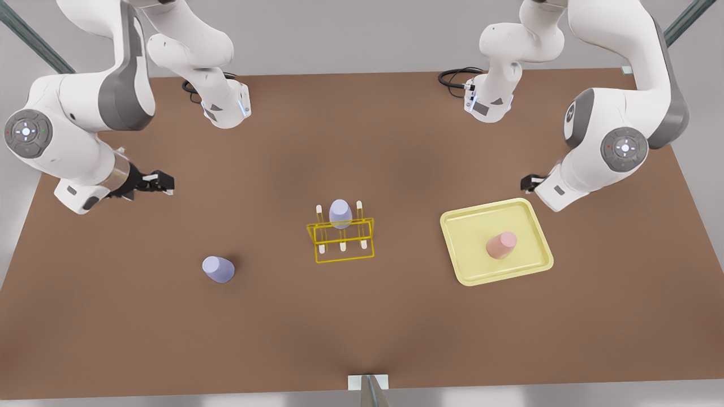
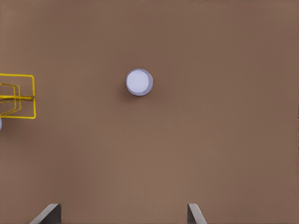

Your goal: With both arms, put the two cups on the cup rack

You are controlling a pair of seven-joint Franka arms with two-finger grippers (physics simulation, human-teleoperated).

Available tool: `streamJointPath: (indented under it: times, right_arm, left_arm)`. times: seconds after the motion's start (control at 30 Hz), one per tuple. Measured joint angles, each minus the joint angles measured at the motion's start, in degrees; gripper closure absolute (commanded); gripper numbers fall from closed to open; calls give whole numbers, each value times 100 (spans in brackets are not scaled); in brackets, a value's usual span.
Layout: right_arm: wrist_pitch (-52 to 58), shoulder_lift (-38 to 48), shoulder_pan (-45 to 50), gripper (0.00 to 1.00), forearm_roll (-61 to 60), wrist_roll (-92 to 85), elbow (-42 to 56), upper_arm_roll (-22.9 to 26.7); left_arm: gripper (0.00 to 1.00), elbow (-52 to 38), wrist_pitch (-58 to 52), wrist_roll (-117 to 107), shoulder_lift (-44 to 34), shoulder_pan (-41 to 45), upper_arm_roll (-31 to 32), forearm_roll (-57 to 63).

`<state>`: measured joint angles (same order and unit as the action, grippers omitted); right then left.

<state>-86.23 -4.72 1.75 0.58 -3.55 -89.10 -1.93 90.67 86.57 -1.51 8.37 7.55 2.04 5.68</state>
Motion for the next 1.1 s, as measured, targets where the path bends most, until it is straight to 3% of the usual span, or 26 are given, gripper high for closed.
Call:
streamJointPath:
  times: [0.1, 0.2, 0.33, 0.47, 0.73, 1.1]
  right_arm:
    - [-167, -47, -22, 0, 7, -29, 7, 1]
    - [-468, -669, 114, 0, 15, -41, 36, -36]
    - [-1326, -1793, 641, 0, -1, 118, 46, -54]
    - [-2226, -2353, 639, 0, 3, 303, 38, -39]
    - [-3075, -2574, 330, 0, -20, 556, -23, -21]
    - [-3704, -3008, 6, 0, -12, 604, -392, -34]
  left_arm:
    - [0, -94, 146, -4, 218, -6, -6, 3]
    - [0, -1100, 306, -33, 1664, -67, 4, -32]
    - [0, -1253, 1031, -62, 2671, -263, 2, -338]
    - [0, -753, 1696, -2, 2679, -352, -162, -732]
    - [0, 1273, 2956, 95, 1809, -278, -441, -921]
    - [0, 1489, 3594, -401, 1766, -19, -450, -951]
